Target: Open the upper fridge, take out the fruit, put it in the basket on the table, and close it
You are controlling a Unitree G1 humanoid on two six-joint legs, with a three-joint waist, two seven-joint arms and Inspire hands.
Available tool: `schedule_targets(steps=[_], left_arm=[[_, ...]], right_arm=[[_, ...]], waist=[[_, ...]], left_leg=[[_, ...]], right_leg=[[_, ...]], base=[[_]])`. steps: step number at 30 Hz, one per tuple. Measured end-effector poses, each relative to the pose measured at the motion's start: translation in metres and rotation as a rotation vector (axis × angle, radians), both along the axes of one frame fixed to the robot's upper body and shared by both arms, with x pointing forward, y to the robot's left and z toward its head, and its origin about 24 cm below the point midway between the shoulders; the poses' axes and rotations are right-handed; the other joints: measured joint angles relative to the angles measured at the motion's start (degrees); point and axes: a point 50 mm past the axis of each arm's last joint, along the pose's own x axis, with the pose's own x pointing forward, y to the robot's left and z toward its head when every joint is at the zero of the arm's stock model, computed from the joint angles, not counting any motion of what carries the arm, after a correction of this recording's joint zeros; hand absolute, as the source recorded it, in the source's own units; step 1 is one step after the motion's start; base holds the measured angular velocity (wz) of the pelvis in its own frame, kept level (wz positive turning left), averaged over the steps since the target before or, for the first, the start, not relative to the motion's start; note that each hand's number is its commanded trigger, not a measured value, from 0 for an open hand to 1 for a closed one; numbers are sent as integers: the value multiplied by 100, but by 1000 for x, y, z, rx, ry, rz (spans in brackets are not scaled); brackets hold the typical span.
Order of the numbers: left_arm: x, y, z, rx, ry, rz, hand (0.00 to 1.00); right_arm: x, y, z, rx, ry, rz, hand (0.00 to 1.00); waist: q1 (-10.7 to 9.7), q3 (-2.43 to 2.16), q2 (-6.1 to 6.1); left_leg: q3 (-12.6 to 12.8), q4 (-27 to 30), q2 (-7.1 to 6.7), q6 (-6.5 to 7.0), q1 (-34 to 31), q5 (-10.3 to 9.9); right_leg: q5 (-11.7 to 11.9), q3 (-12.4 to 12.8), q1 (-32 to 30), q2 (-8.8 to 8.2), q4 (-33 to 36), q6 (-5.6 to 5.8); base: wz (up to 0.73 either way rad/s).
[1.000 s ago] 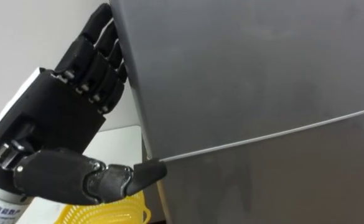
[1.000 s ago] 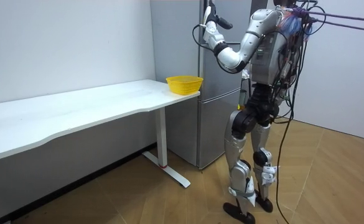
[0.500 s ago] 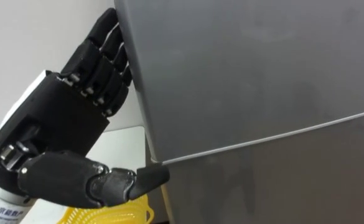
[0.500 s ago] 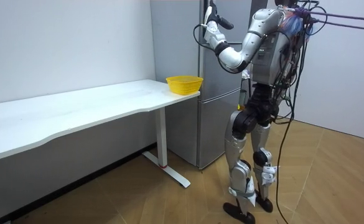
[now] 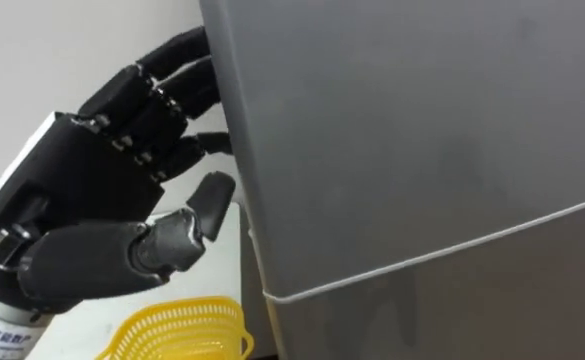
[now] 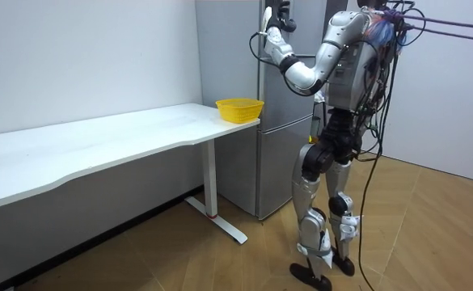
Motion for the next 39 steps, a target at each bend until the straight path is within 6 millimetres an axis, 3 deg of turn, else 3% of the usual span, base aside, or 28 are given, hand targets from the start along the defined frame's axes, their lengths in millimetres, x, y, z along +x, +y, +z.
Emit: schedule_targets(steps=[9,15,17,18,19,27,39], left_arm=[[1,-28,-12,78,54,-204,100],[-2,-33,-12,102,40,-254,100],[-3,-34,-12,110,31,-270,81],[-3,-34,-12,112,30,-274,58],[-3,-35,-12,118,29,-284,0],[-5,-38,-13,156,25,-323,0],[-9,-58,-19,182,33,-442,0]], right_arm=[[-1,-3,1,-16,11,15,0],[-4,-4,1,-38,64,94,0],[-7,-3,0,-47,108,166,0],[-9,-3,0,-48,123,185,0],[-12,-2,-1,-50,149,220,0],[-25,-3,-1,-59,252,322,0],[-27,7,-5,-45,300,435,0]], waist=[[-65,0,19],[-145,-6,27],[-145,-7,28],[-146,-7,28],[-144,-8,27],[-156,-8,24],[-177,-11,-90]], left_leg=[[40,-3,11,0,0,1],[107,-3,21,0,0,1],[140,-4,23,0,2,1],[143,-4,23,0,2,1],[132,-4,24,0,-2,1],[150,1,29,0,6,1],[160,-1,35,1,-4,1]], right_leg=[[-1,21,-17,4,-3,-2],[-1,77,-43,6,1,-3],[-1,106,-59,4,11,-3],[-1,119,-64,5,14,-3],[-1,127,-67,5,20,-3],[-1,159,-82,6,40,-3],[0,156,-76,12,20,-4]], base=[[0],[-5],[-7],[-5],[-3],[0],[0]])
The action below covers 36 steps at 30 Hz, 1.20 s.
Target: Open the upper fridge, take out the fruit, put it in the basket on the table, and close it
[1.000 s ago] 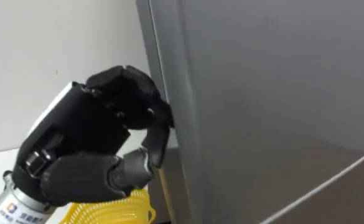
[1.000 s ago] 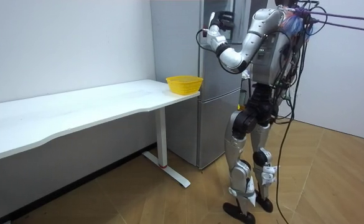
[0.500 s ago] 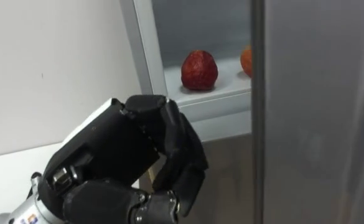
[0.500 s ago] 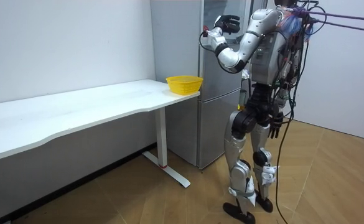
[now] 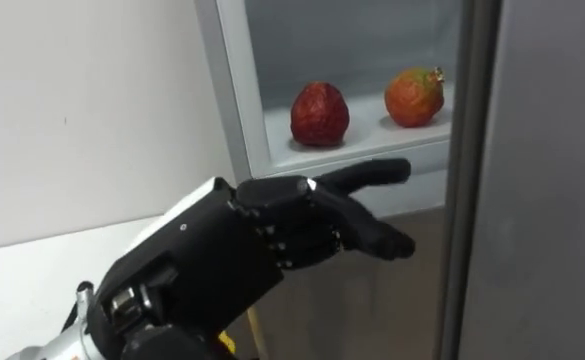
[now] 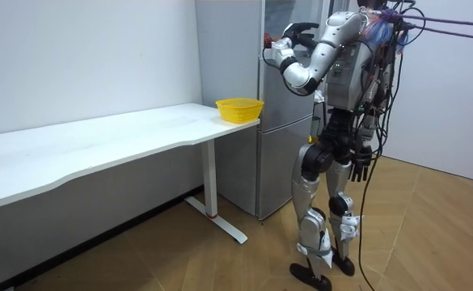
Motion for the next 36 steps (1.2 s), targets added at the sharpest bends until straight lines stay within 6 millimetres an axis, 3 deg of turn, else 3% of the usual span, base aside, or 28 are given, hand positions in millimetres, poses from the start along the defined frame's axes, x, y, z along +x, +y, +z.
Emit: schedule_targets(steps=[8,25,31,36], left_arm=[[-5,-25,-5,11,17,-113,0],[-12,-66,6,-20,-35,-284,0],[-16,-84,10,-52,-30,-338,0],[-18,-95,22,-61,-79,-383,0]], right_arm=[[12,5,-2,1,13,78,0],[15,10,-3,38,28,152,0],[30,11,-3,31,1,186,0],[30,13,-3,36,12,223,0]], waist=[[-116,2,-17],[-194,17,6],[-454,40,-30],[-499,51,-45]], left_leg=[[-2,5,0,0,-26,0],[-2,5,3,0,-186,0],[4,-3,9,-1,-162,0],[8,3,18,-1,-157,0]], right_leg=[[0,2,-1,4,-9,0],[-1,24,-186,8,-8,-1],[4,27,-139,12,3,-4],[8,23,-118,18,2,-11]], base=[[0],[0],[0],[0]])
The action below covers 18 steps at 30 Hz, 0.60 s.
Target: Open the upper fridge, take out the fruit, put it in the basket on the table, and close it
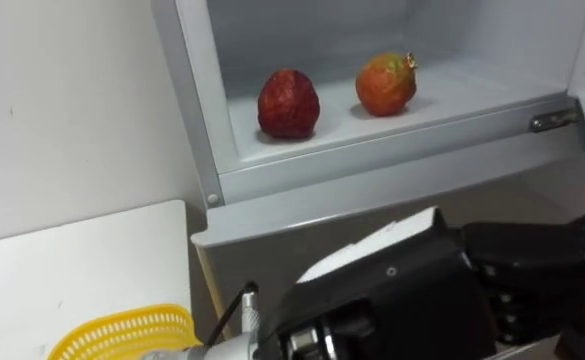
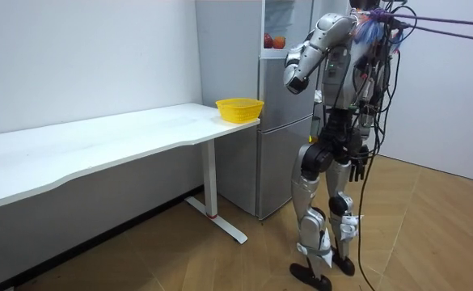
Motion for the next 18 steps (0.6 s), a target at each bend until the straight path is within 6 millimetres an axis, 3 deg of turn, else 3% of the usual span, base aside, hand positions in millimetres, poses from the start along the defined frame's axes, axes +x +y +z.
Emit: schedule_targets(steps=[5,18], left_arm=[[-2,-6,1,-9,-6,-27,0],[-15,-36,1,16,-19,-130,0]], right_arm=[[-2,1,-1,7,14,8,0],[3,13,-3,35,8,39,0]], waist=[[-99,1,-1],[-316,-10,16]], left_leg=[[180,17,22,0,45,0],[157,75,42,0,38,-1]], right_leg=[[1,103,30,4,14,-1],[16,160,2,29,8,-24]], base=[[-4],[-2]])
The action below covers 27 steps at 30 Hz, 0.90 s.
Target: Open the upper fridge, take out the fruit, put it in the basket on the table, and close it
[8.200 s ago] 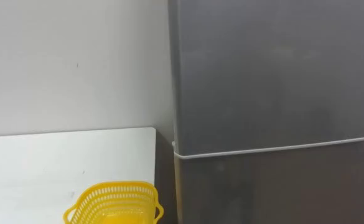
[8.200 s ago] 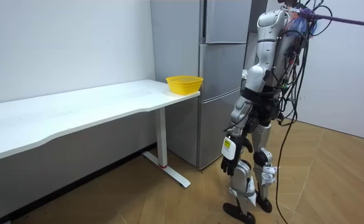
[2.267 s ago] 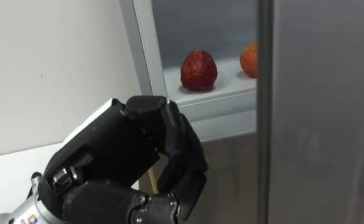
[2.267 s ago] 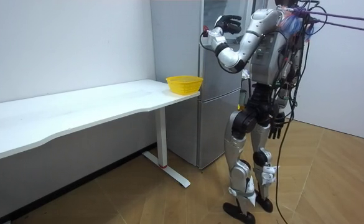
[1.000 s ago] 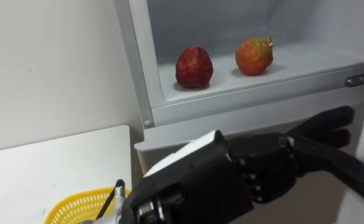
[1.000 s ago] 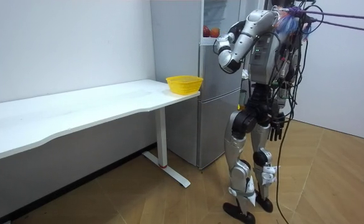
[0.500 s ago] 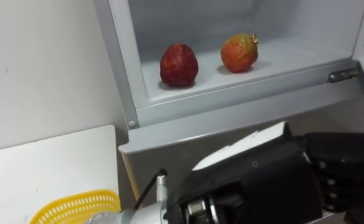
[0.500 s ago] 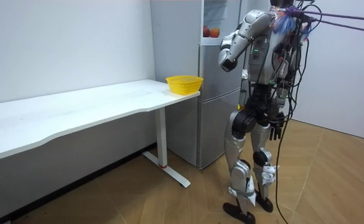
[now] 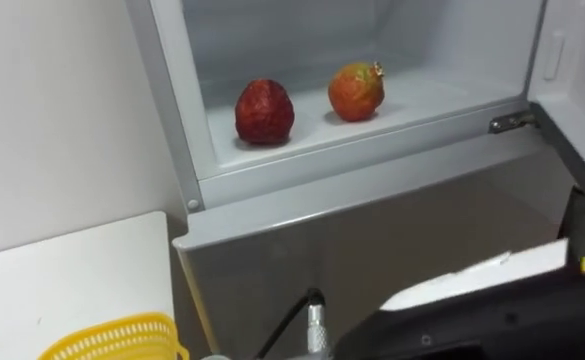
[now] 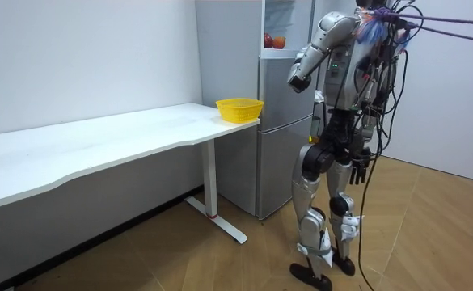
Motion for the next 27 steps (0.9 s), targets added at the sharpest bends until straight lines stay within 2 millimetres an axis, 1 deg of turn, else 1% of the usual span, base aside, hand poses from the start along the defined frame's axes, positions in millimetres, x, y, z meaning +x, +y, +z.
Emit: schedule_targets(steps=[5,9,11,13,18,21,27], left_arm=[[-2,-11,1,15,-11,-35,0],[-1,-20,4,25,-18,-55,0],[-2,-24,4,26,-10,-61,0],[-3,-25,3,28,-4,-61,0],[-4,-28,3,21,10,-63,0],[-4,-29,3,20,20,-58,0],[-4,-29,3,21,21,-57,0]], right_arm=[[5,-1,1,-8,-15,2,0],[5,-1,1,-9,-14,11,0],[7,0,1,-8,-14,22,0],[10,1,1,-8,-18,25,0],[10,1,1,-4,-24,8,0],[15,1,1,-5,-31,10,0],[18,1,2,-5,-42,13,0]], waist=[[-117,11,52],[-129,8,59],[-169,8,58],[-260,8,58],[-343,8,58],[-428,8,57],[-403,8,57]], left_leg=[[1,-3,3,-1,32,0],[5,-3,2,-1,40,0],[5,-3,1,-1,46,0],[4,-3,-2,-1,35,0],[4,-6,-1,-1,23,0],[4,-6,-1,-1,23,0],[4,-16,-1,-1,32,0]], right_leg=[[0,11,33,7,-18,-3],[0,50,15,6,-9,-3],[0,97,5,6,-6,-3],[0,97,-5,6,-12,-2],[0,121,-31,8,-15,-3],[0,123,-35,5,-19,-3],[1,124,-28,7,-19,-5]], base=[[0],[-5],[-10],[0],[-2],[-2],[0]])
